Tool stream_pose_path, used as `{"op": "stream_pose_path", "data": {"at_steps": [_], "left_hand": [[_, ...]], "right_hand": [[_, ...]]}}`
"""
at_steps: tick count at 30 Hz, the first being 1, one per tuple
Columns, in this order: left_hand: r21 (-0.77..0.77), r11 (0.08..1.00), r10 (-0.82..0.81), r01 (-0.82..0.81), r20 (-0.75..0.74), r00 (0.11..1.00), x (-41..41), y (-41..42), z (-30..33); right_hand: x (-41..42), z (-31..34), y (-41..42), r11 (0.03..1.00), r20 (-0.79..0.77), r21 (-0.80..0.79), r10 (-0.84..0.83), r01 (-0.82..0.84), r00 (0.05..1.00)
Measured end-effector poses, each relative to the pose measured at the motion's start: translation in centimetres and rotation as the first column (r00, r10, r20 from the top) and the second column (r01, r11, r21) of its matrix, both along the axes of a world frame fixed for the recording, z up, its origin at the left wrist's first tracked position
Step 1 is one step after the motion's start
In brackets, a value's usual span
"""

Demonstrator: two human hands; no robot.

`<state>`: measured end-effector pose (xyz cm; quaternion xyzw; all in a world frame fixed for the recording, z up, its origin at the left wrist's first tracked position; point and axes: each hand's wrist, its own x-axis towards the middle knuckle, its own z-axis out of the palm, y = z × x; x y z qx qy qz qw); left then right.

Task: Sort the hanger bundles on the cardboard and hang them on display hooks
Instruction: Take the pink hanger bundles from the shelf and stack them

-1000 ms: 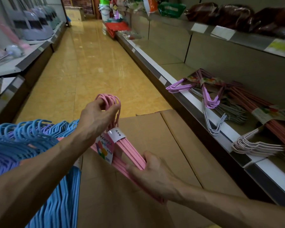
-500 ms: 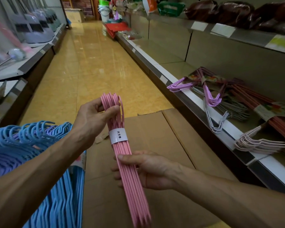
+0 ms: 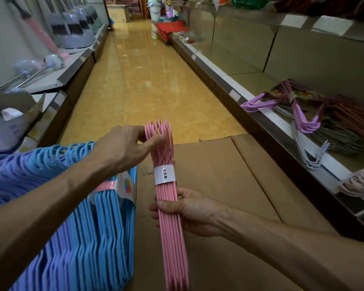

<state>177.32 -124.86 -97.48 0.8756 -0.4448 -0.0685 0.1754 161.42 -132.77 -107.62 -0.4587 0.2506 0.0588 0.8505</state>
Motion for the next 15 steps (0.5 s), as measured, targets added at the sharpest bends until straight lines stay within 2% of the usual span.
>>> {"op": "stream_pose_path", "data": {"at_steps": [3, 7, 12, 15], "left_hand": [[0.115, 0.991, 0.042, -0.061, 0.157, 0.987, 2.0, 1.3, -0.8], [0.143, 0.989, -0.076, 0.027, 0.350, 0.934, 4.2, 2.9, -2.0], [0.169, 0.985, -0.105, 0.035, 0.423, 0.900, 5.5, 3.6, -4.1], [0.190, 0.981, -0.125, 0.045, 0.433, 0.893, 6.0, 4.1, -5.3]], "right_hand": [[1.7, -1.5, 0.7, 0.993, -0.027, -0.115, -0.005, 0.002, 1.000], [4.0, -3.6, 1.8, 0.972, -0.061, -0.236, -0.012, -0.003, 0.998], [6.4, -6.1, 2.7, 0.956, -0.096, -0.293, -0.030, 0.000, 0.995], [7.3, -7.7, 3.0, 0.963, -0.127, -0.269, -0.024, -0.012, 0.992]]}}
